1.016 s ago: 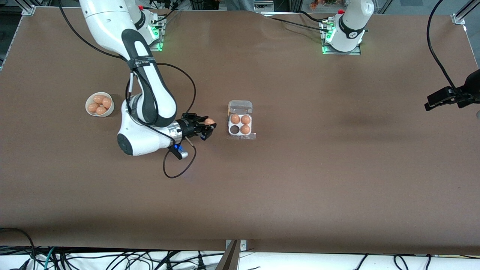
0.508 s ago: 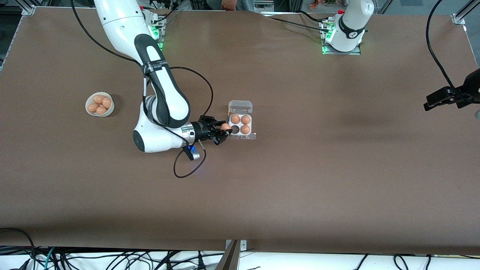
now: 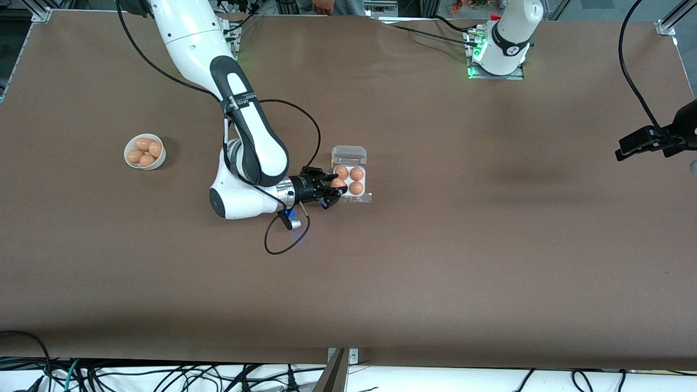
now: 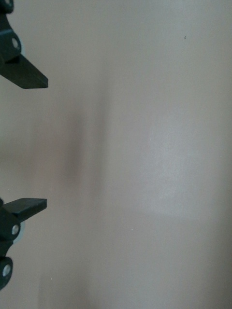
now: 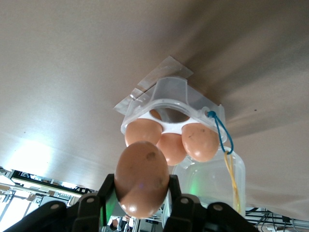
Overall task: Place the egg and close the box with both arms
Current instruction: 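Lower the egg into the empty box slot and open the right gripper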
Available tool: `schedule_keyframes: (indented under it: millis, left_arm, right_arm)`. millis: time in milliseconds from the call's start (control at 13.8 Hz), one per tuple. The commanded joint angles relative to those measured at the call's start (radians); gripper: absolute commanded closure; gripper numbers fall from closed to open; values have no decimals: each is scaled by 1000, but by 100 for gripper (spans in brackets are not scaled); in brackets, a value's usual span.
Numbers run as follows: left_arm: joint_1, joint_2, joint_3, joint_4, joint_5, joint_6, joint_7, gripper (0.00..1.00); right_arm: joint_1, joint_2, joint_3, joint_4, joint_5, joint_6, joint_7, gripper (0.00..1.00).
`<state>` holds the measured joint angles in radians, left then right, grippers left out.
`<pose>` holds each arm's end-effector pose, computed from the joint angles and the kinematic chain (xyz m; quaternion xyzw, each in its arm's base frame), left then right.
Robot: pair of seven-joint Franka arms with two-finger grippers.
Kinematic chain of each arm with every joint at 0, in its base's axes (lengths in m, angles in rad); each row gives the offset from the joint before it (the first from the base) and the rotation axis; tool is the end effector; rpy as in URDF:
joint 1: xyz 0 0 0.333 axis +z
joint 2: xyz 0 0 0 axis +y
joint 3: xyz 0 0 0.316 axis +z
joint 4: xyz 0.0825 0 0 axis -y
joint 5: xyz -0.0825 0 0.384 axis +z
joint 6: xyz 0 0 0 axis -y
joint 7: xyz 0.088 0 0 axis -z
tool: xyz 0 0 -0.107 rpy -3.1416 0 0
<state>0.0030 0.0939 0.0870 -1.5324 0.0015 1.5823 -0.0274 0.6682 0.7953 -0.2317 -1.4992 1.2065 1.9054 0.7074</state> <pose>0.5807 0.0502 0.5904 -0.9980 -0.0585 0.0220 0.0041 0.5892 0.3792 0.2053 -0.8125 0.3790 0.3480 0.2741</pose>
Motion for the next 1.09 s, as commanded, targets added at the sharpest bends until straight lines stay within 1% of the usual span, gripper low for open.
schedule_keyframes:
  millis: [0, 218, 435, 1016]
  left_arm:
    - [-3, 10, -1, 32, 23, -21, 17, 0]
    - [-5, 10, -1, 32, 23, -21, 17, 0]
    - [-5, 10, -1, 32, 23, -21, 17, 0]
    - [-5, 10, -1, 31, 23, -21, 18, 0]
  right_arm:
    - [4, 21, 12, 28, 21, -12, 18, 69]
    - [4, 35, 25, 28, 22, -11, 17, 69]
    - [2, 45, 32, 27, 67, -14, 18, 68]
    - [-1, 70, 31, 20, 68, -16, 18, 67]
